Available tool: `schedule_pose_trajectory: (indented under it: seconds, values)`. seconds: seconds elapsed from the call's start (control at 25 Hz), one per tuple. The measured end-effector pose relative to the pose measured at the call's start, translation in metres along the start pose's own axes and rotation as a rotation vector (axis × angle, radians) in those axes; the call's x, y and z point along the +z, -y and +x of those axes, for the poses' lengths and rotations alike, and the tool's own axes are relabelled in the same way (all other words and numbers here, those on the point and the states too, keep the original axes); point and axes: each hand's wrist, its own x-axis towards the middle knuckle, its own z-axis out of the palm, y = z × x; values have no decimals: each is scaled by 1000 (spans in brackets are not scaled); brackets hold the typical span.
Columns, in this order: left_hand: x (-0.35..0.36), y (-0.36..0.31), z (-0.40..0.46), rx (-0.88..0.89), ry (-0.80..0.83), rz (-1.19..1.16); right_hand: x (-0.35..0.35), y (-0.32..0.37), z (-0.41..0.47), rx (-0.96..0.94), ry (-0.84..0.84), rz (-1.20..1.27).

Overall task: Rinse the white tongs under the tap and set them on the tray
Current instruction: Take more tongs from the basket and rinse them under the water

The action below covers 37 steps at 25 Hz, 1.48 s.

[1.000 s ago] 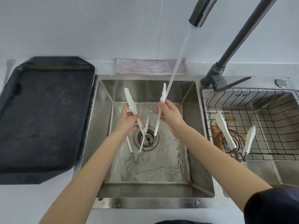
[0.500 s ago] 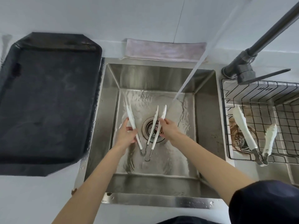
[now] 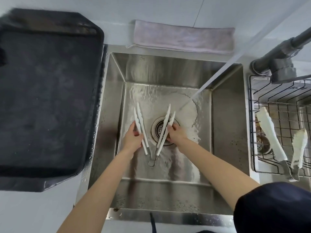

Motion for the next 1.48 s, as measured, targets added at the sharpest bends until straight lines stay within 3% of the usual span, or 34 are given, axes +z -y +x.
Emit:
schedule_pose_trajectory:
  seconds: [0.36,0.56,0.84,1.12,1.48]
  values:
    - [2,-5,-3,-18,-23,53,-8,10,-13,-65,39,-180]
    - [-2,-18,-22,-11,-19,225,-24,21,-41,-160,44,-341]
    - [5,-53,-65,244,36,784,-53,25,-81,-375,-83,-669]
    - [36,-89,-120,513,-35,1193,-113,16,-128,-580,-234,-868]
    - [131,-109,-175,739,-32,1292,-217,-23,-163,-626,-386,-787]
